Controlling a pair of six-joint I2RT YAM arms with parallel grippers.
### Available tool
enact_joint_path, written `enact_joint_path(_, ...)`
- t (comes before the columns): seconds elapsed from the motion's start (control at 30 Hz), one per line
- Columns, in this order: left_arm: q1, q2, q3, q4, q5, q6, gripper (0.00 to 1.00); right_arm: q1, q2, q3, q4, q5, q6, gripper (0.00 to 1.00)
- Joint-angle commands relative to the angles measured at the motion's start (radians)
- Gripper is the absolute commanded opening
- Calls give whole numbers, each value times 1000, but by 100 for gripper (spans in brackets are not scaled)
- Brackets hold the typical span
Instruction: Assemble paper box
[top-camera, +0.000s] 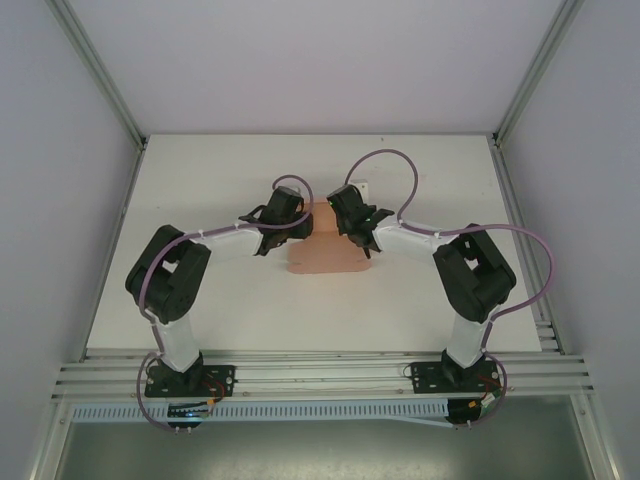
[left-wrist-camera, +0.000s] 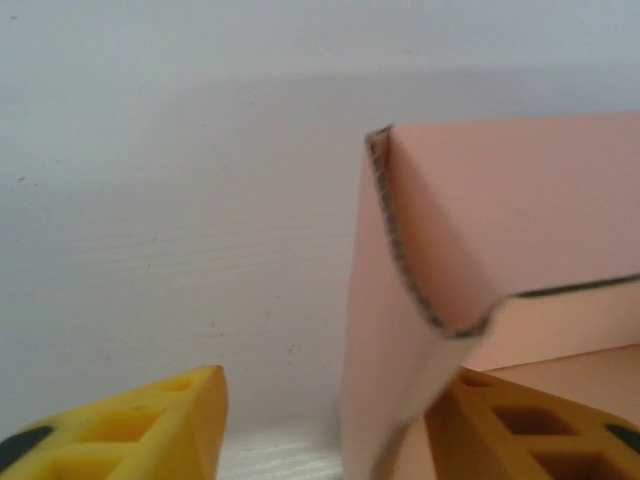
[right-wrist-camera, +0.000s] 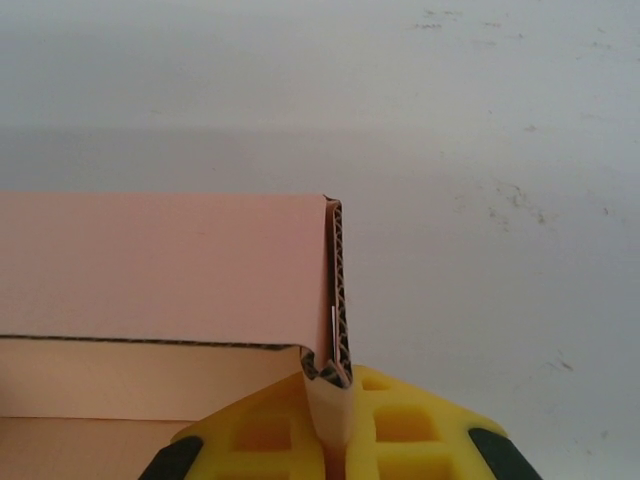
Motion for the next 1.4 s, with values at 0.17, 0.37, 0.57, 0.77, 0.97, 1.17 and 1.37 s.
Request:
enact_joint_path(0.17,1,-89,1,-7,62,9,61,0,-6,35,-50,17,28,6)
enact_joint_path(0.37,32,-68,-37,13,183,-5,54,-9,-10,17,-28,-21,22,5)
enact_joint_path(0.57,78,-22,-28,60,250,-2,52,-18,-8,-1,-1,-65,3,3)
enact_joint_path(0.77,81,44,35,46,253,30,50,-18,-11,-1,10,-70,-9,2)
enact_joint_path(0.97,82,79,43,32,224,20,42,-19,-12,-4,15,-75,-17,1)
enact_joint_path(1.17,82,111,74,7,149,24,34,-17,-18,-7,26,-93,-24,0)
enact_joint_path(1.37,81,150,104,-51,63,19,14,-17,-26,-17,32,-75,-18,0)
